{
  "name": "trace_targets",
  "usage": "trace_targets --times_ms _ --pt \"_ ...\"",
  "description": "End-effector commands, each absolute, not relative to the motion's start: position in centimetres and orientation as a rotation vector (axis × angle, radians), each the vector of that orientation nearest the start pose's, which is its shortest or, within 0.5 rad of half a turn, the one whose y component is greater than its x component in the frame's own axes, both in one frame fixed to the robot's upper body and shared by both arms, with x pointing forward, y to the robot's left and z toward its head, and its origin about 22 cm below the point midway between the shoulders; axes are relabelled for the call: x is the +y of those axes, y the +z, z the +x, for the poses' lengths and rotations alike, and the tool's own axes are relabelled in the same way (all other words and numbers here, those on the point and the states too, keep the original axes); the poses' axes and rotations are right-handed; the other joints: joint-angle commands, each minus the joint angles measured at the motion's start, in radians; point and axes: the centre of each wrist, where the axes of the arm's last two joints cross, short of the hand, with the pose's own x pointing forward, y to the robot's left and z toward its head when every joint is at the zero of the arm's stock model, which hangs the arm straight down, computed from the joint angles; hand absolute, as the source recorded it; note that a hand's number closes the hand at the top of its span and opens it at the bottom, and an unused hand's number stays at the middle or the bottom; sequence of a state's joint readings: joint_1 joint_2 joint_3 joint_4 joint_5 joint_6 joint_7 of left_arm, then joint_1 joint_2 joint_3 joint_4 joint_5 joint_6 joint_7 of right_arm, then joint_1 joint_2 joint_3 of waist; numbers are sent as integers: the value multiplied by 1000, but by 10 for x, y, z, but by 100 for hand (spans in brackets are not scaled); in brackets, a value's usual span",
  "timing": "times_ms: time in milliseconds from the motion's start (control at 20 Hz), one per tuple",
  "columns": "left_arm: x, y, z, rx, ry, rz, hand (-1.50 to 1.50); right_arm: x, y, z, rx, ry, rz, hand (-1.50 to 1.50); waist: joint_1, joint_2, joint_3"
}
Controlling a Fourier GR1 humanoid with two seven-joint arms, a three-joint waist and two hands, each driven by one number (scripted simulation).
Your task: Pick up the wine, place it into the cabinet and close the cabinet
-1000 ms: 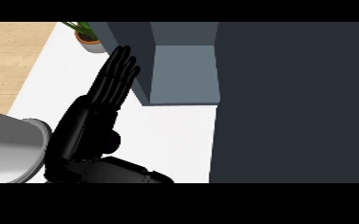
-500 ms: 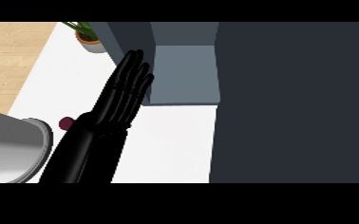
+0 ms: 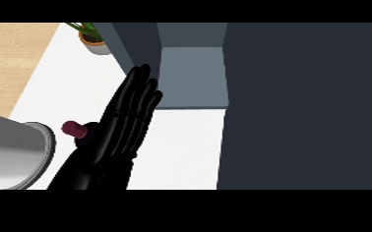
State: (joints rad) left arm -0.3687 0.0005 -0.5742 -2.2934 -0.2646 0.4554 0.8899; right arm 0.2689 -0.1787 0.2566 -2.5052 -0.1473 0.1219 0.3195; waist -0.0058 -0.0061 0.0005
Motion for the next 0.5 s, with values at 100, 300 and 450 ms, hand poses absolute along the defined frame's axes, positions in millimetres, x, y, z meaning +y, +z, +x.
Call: trace_targets --times_ms 100,300,450 --pt "108 222 150 -1771 -81 -205 -150 -218 202 77 -1929 316 358 -150 1 -2 0" --pt "122 235 158 -1758 -97 -155 -150 -216 205 79 -1947 318 352 -150 -2 1 -1" --pt "117 234 153 -1757 -82 -157 -150 -217 210 77 -1941 315 355 -150 1 0 -1"
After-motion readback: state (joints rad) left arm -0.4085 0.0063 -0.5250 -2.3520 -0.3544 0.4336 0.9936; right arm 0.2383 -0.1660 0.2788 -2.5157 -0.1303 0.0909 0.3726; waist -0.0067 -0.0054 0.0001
